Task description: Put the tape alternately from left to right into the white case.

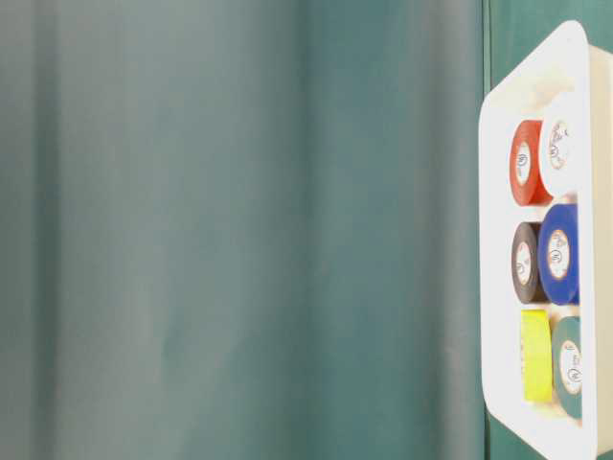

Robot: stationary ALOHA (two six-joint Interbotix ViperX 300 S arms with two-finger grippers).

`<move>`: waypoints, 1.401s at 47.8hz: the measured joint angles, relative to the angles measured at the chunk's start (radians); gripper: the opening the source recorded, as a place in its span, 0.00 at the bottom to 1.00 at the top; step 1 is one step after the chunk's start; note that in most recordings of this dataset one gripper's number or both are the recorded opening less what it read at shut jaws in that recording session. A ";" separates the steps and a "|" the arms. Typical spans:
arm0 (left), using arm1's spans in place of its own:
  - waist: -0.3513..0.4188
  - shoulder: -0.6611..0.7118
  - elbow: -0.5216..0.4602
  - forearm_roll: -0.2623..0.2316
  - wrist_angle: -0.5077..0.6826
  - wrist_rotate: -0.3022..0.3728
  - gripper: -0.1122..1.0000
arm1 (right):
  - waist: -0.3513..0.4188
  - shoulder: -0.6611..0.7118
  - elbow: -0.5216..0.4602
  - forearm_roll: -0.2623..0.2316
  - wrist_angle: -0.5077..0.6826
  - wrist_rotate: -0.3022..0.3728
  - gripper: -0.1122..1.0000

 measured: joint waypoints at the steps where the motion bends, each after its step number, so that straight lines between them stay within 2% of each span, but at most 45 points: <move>1: 0.002 -0.005 0.003 0.000 0.000 -0.002 0.98 | -0.002 -0.009 0.003 0.000 0.000 0.005 0.88; 8: 0.015 -0.040 0.031 0.000 -0.002 -0.020 0.98 | 0.000 -0.075 0.037 0.003 0.002 0.029 0.88; 27: 0.025 -0.178 0.121 0.000 -0.031 -0.067 0.98 | 0.000 -0.219 0.100 0.003 0.002 0.035 0.87; 43: 0.025 -0.334 0.201 0.000 -0.034 -0.067 0.98 | 0.000 -0.253 0.141 0.003 0.002 0.118 0.87; 67: 0.025 -0.532 0.319 0.000 -0.034 -0.058 0.98 | 0.000 -0.267 0.176 0.003 0.000 0.123 0.87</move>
